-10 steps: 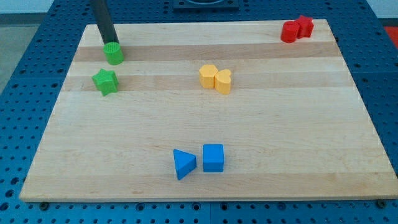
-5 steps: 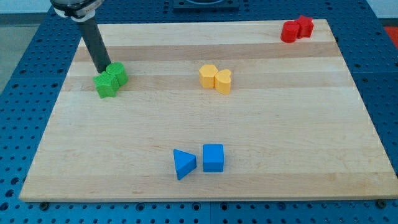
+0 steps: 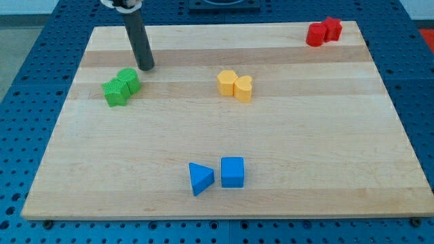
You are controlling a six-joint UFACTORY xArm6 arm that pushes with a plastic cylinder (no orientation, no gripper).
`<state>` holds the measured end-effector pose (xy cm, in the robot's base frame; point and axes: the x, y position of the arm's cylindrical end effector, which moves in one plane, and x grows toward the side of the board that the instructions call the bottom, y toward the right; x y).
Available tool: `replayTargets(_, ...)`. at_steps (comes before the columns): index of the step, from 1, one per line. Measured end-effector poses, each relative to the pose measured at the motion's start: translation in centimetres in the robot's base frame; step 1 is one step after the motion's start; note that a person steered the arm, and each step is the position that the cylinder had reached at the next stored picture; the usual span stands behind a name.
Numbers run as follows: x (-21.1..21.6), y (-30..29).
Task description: Move the green blocks to the center left
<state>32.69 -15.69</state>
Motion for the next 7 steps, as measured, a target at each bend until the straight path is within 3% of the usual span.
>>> replayTargets(7,5.2,-4.0)
